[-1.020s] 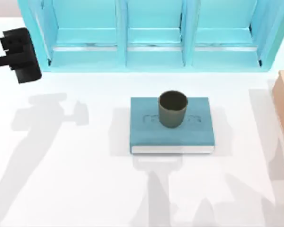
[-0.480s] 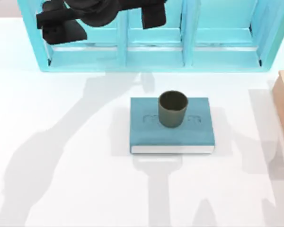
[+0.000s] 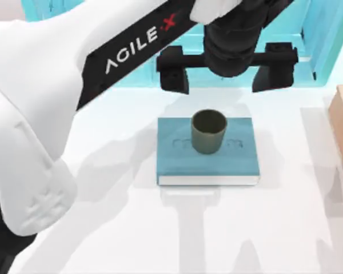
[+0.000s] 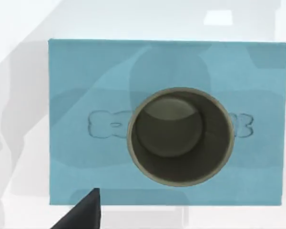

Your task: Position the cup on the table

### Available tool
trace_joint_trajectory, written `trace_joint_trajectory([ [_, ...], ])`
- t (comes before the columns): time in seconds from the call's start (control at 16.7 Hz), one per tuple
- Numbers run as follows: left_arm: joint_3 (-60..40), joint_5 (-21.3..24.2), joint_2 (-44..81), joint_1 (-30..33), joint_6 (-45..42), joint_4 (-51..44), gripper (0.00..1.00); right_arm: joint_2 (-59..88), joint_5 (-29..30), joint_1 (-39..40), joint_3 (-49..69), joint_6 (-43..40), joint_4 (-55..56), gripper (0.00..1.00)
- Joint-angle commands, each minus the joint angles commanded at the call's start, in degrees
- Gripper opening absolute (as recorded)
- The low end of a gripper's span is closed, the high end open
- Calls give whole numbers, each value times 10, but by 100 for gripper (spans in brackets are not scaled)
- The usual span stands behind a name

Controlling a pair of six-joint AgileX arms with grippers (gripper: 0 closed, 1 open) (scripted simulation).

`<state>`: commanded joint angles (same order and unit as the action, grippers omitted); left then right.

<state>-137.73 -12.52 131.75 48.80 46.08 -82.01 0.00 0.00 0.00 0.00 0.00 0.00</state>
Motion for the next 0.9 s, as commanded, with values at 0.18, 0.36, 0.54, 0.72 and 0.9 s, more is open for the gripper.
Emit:
trace_joint_trajectory([
  [0.18, -48, -3, 46, 20, 14, -27, 100, 0, 0, 0, 0, 0, 0, 100],
  [0.36, -53, -3, 52, 22, 15, -30, 100, 0, 0, 0, 0, 0, 0, 100],
  [0.54, -52, -3, 52, 20, 15, -29, 100, 0, 0, 0, 0, 0, 0, 100],
  [0.72, -30, -2, 53, 17, 10, -7, 100, 0, 0, 0, 0, 0, 0, 100],
  [0.9, 35, -1, 55, 9, 1, 65, 100, 0, 0, 0, 0, 0, 0, 100],
])
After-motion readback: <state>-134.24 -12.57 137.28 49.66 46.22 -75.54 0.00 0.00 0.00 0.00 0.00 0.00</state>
